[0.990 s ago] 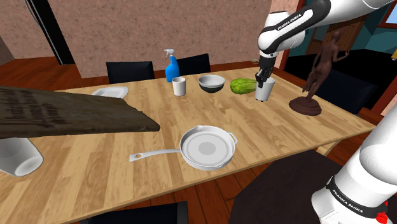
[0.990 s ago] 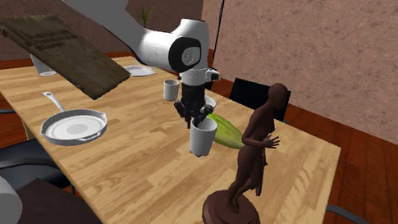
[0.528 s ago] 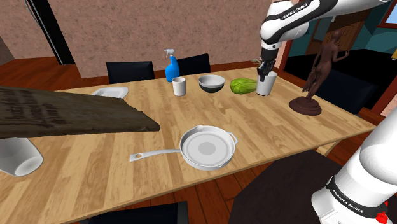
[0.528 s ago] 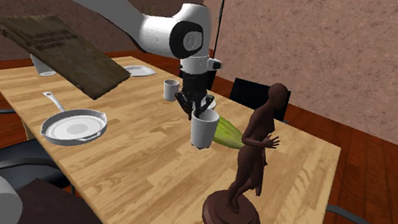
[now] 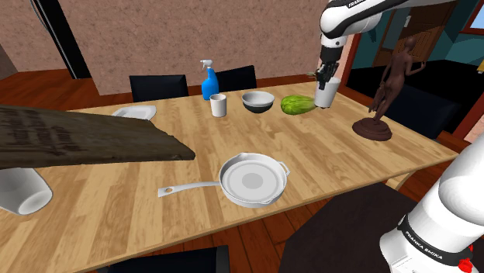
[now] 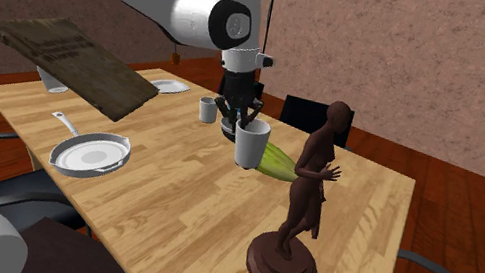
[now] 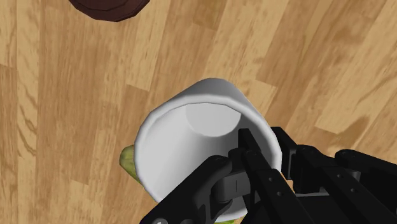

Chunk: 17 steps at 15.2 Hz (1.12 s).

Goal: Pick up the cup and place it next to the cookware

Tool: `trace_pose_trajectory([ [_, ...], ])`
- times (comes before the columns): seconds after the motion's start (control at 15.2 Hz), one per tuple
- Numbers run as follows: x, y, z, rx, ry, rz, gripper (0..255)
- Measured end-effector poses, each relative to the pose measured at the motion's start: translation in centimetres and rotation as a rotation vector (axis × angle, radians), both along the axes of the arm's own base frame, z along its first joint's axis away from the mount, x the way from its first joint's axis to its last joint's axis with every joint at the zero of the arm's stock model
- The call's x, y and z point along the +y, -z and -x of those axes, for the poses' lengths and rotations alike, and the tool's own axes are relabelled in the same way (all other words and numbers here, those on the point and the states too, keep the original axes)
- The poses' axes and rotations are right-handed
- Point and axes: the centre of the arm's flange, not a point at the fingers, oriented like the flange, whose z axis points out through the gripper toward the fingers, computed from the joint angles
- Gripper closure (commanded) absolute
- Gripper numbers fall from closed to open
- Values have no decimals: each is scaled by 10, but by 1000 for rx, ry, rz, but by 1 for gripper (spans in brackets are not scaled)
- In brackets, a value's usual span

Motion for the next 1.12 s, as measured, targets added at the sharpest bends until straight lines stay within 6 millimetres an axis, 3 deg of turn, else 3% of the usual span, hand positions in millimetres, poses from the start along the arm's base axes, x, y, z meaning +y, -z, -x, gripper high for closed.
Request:
trace_pose_trajectory([
  [1.12, 5, -82, 1, 0, 0, 0, 255],
])
